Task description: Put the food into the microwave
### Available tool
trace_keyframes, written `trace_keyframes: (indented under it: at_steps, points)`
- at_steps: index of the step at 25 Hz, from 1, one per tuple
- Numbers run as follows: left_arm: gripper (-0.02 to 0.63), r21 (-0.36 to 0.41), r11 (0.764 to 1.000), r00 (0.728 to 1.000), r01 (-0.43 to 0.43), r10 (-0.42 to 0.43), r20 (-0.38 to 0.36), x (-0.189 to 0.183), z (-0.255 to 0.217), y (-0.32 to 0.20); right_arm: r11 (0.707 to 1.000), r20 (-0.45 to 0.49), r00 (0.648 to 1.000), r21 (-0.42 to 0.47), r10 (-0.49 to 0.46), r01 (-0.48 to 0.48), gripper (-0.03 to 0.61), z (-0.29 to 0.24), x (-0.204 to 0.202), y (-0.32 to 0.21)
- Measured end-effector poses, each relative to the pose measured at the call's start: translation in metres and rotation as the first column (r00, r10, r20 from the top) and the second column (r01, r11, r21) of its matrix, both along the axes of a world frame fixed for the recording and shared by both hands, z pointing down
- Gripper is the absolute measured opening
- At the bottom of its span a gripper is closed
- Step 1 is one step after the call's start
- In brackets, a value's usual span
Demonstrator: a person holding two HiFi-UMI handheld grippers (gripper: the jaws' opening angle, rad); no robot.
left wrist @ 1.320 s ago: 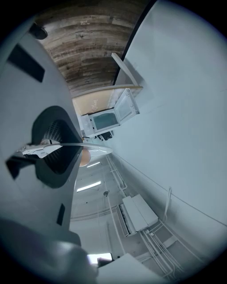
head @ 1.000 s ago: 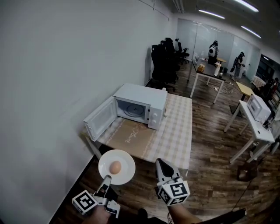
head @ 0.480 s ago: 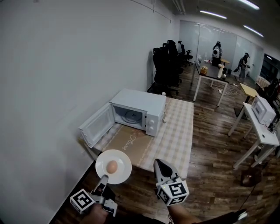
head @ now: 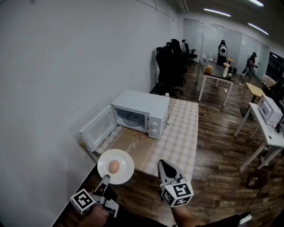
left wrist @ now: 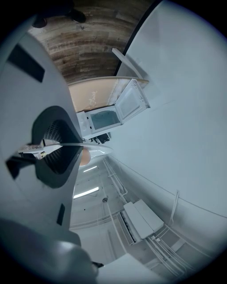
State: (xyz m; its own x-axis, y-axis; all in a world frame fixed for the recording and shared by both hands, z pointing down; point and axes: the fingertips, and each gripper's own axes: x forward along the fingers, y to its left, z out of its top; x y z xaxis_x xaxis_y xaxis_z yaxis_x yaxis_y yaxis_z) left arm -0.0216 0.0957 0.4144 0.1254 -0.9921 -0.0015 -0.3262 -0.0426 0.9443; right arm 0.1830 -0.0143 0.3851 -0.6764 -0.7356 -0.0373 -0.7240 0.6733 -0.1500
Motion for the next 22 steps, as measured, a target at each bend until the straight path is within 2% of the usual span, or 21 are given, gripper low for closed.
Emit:
trace_keyframes:
  at_steps: [11, 22]
  points:
    - [0.015, 0.017, 0.999, 0.999, -0.043, 0.043, -0.016, -0.043, 0.005, -0.051, 0.999, -0.043, 0.999, 0.013, 0.033, -0.033, 0.009, 0.001, -0.044, -0.036]
    - [0.015, -0.007, 0.995, 0.993, -0.098, 0.097, -0.062, -0.083, 0.017, -0.107, 0.998, -0.082, 0.995, 0.008, 0.057, -0.057, 0.009, 0.003, -0.095, -0.08]
